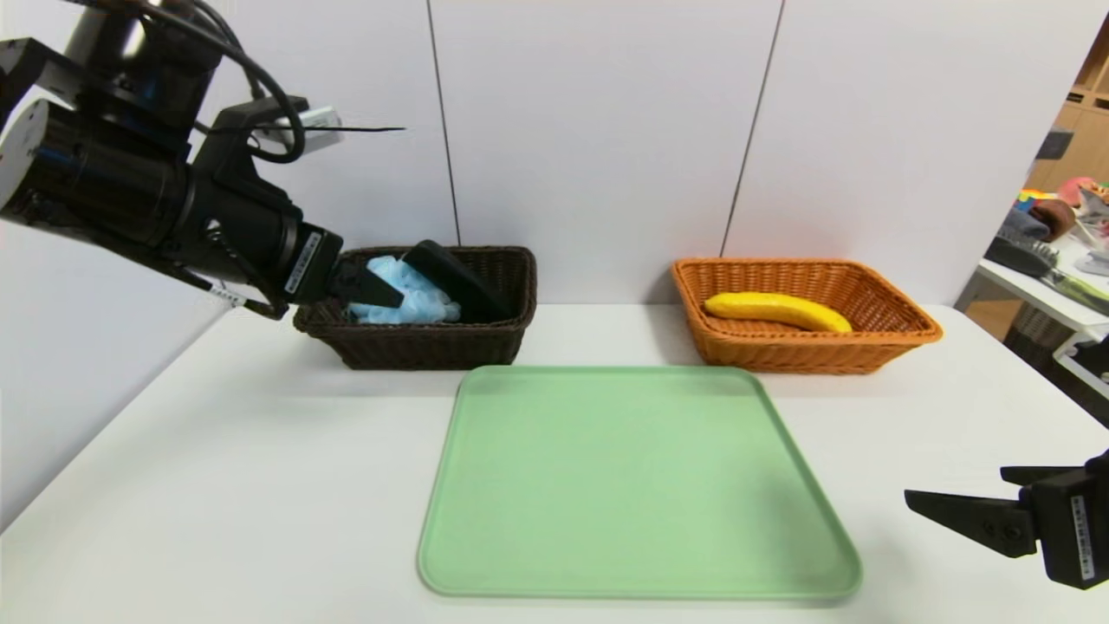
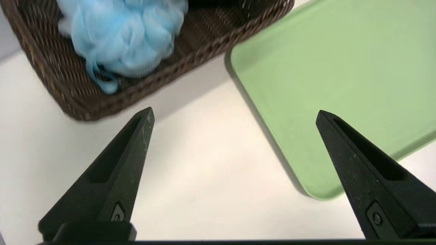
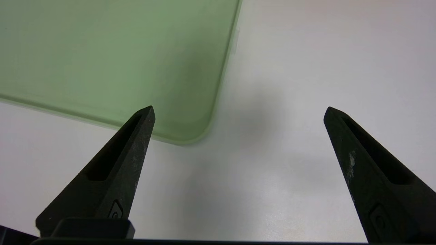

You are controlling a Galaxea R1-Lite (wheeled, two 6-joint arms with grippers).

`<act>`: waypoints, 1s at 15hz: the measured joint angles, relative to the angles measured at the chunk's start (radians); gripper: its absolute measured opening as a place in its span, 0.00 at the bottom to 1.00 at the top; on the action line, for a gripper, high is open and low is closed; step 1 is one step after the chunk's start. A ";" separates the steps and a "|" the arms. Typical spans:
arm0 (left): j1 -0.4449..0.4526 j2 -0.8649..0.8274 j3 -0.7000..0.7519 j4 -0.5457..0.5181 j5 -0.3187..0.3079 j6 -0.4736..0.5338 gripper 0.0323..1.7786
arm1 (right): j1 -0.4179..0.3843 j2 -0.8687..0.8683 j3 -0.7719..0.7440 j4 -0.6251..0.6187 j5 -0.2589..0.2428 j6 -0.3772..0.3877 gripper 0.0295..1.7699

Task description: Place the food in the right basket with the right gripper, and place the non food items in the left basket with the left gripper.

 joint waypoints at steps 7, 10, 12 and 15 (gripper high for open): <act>0.001 -0.200 0.292 -0.013 0.245 -0.292 0.95 | -0.042 -0.039 -0.046 0.008 -0.081 -0.003 0.97; 0.023 -0.273 0.386 -0.015 0.319 -0.319 0.95 | -0.060 -0.102 -0.042 0.027 -0.120 -0.011 0.97; 0.031 -0.335 0.452 -0.029 0.320 -0.320 0.95 | -0.064 -0.167 -0.033 0.066 -0.129 -0.013 0.97; 0.036 -0.451 0.552 -0.062 0.319 -0.318 0.95 | -0.067 -0.288 -0.005 0.134 -0.132 -0.016 0.97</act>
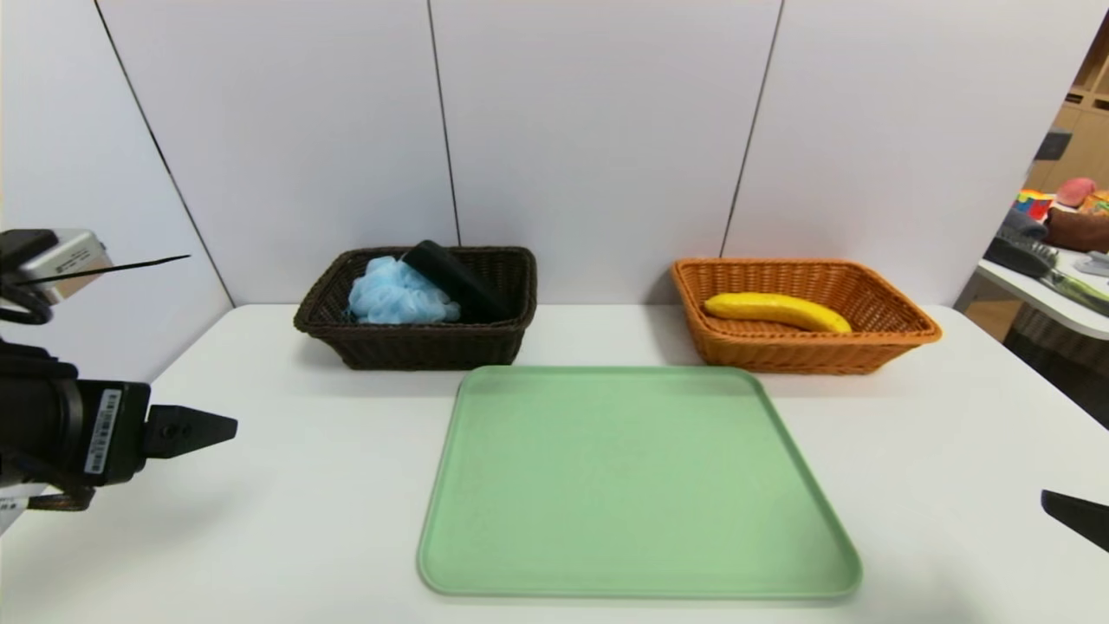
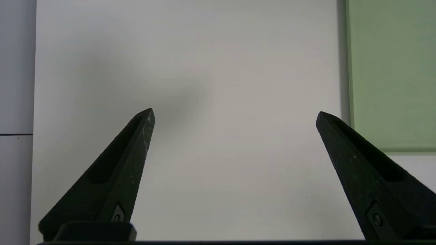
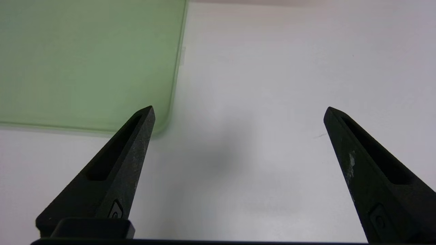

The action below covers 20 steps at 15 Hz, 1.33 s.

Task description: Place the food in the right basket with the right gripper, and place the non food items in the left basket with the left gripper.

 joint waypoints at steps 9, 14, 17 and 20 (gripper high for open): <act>0.049 -0.452 0.311 -0.005 -0.007 0.034 0.95 | -0.119 -0.337 0.024 0.280 0.009 -0.089 0.97; 0.152 -0.716 0.493 0.002 -0.011 0.108 0.95 | -0.197 -0.454 0.021 0.364 0.032 -0.129 0.97; 0.188 -0.833 0.567 0.004 -0.045 0.126 0.95 | -0.213 -0.509 0.021 0.422 0.041 -0.139 0.97; 0.206 -0.891 0.584 0.000 -0.050 0.123 0.95 | -0.213 -0.531 0.011 0.425 0.041 -0.148 0.97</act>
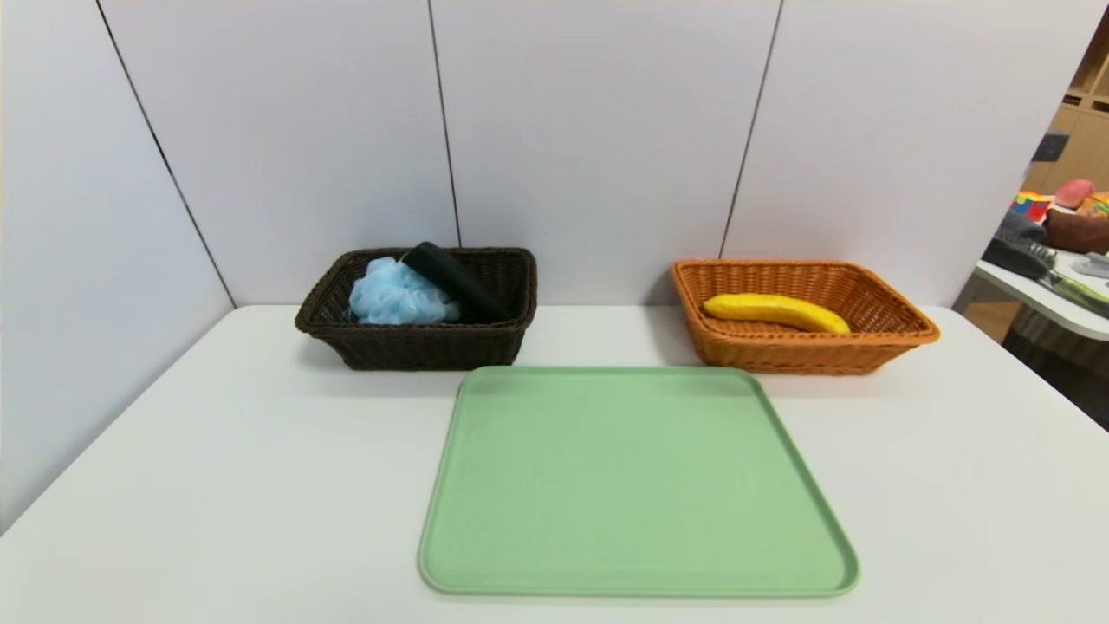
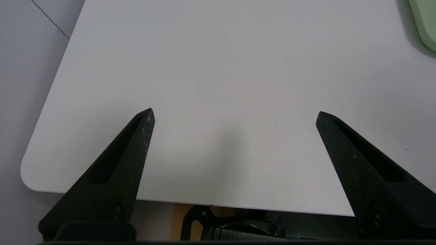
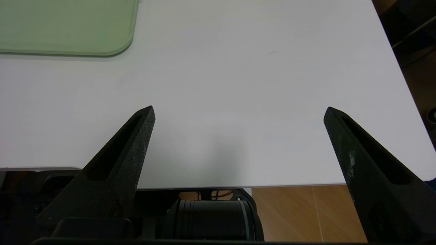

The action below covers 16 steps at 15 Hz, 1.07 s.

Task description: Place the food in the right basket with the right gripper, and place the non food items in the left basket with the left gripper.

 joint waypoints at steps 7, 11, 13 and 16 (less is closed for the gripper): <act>0.055 -0.113 0.050 0.006 -0.028 0.027 0.95 | 0.044 -0.028 0.015 0.004 0.016 -0.003 0.97; 0.055 -0.147 0.062 -0.006 -0.039 0.029 0.95 | 0.045 -0.118 0.030 0.049 0.022 -0.018 0.97; 0.055 -0.166 0.064 -0.010 -0.061 0.030 0.95 | 0.047 -0.162 0.038 0.037 0.052 -0.020 0.97; 0.054 -0.200 0.095 -0.073 -0.068 0.067 0.95 | 0.048 -0.233 0.116 -0.084 0.109 -0.019 0.97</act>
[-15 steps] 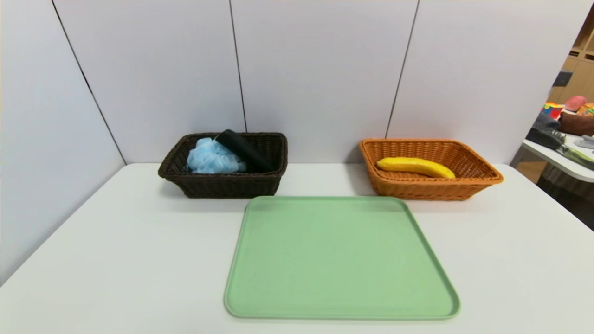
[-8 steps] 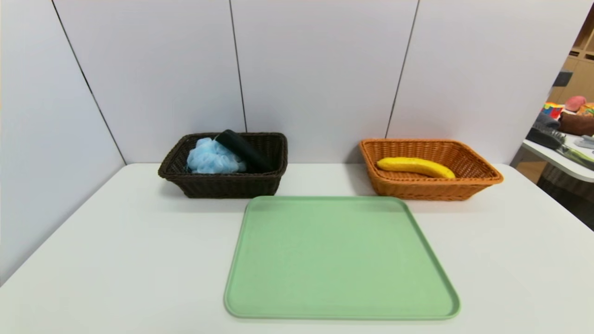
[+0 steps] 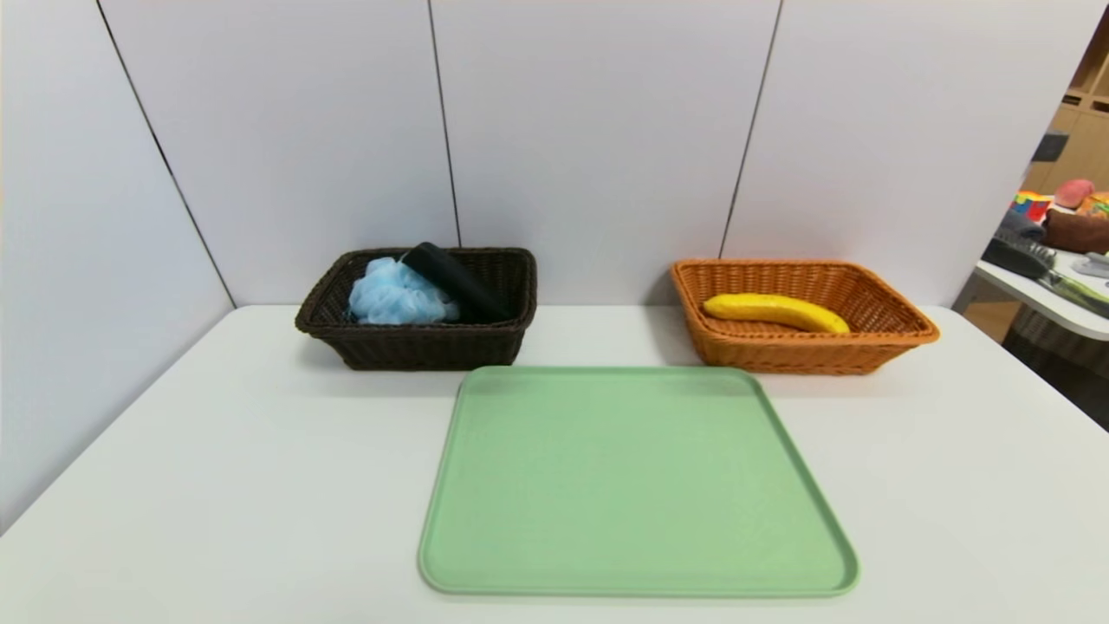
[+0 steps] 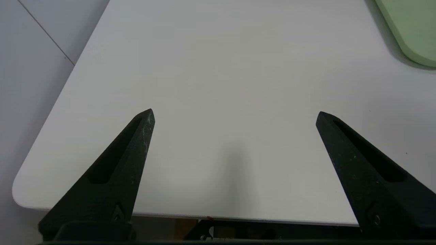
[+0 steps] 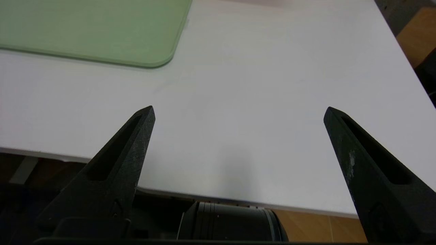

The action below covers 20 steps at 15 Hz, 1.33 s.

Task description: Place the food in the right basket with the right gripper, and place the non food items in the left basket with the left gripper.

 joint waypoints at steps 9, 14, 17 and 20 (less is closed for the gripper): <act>-0.001 -0.071 0.240 -0.374 -0.037 0.061 0.95 | -0.001 -0.043 0.385 -0.641 0.001 0.010 0.97; -0.001 -0.073 0.322 -0.463 -0.059 0.055 0.95 | -0.001 -0.043 0.556 -0.846 -0.029 0.009 0.97; -0.001 -0.073 0.335 -0.469 -0.071 0.053 0.95 | -0.001 -0.043 0.568 -0.797 -0.016 0.010 0.97; -0.001 -0.073 0.337 -0.469 -0.082 0.041 0.95 | -0.001 -0.043 0.562 -0.748 -0.016 0.019 0.97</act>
